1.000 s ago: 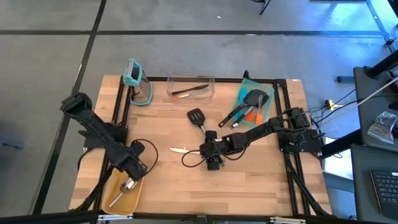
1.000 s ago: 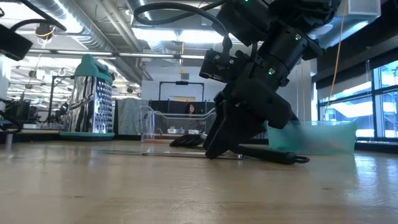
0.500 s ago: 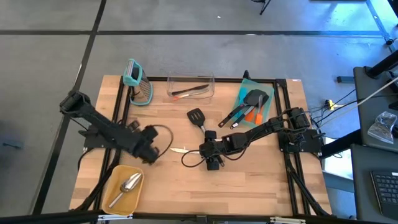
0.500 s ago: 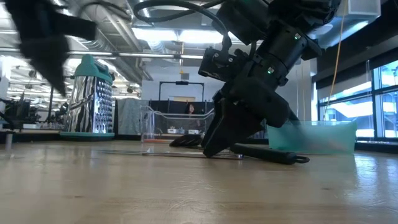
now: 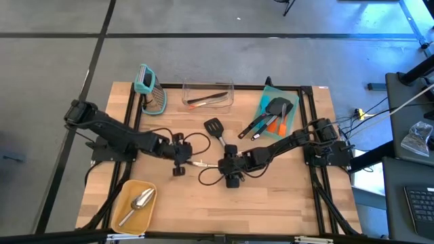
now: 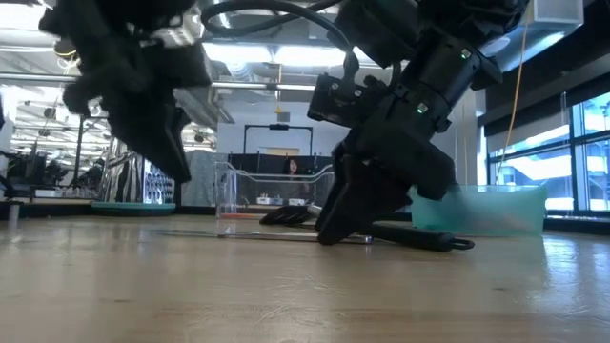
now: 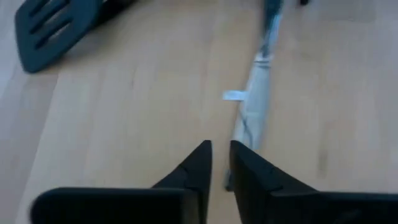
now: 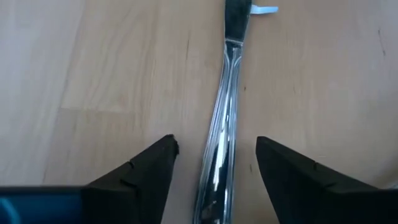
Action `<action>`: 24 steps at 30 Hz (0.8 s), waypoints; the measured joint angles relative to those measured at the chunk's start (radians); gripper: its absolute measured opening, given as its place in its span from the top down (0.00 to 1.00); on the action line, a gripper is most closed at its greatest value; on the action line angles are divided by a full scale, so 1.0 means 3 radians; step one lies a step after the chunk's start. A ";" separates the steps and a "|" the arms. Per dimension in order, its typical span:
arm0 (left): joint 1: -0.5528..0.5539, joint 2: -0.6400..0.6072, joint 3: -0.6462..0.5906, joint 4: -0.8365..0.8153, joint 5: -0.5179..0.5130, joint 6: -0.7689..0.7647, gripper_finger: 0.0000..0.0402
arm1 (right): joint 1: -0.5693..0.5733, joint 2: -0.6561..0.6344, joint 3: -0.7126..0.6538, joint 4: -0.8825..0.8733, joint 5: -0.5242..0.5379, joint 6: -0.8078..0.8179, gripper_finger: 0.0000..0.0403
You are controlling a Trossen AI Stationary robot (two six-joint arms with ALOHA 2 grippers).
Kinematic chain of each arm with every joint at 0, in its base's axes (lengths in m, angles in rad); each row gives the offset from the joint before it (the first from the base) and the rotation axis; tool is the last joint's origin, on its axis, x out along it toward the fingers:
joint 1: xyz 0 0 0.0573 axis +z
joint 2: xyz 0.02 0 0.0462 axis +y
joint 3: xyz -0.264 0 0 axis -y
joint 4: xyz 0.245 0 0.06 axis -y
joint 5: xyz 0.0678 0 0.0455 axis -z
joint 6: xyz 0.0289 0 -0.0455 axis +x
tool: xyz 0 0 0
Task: Pick & Place Kitchen Items
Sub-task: Put the silver table knife into the transparent bin
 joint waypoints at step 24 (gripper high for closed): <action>-0.0081 0.0300 -0.0390 0.1448 -0.0122 0.0698 0.48 | -0.0052 0.0122 0.0008 0.0008 -0.0091 0.0615 0.78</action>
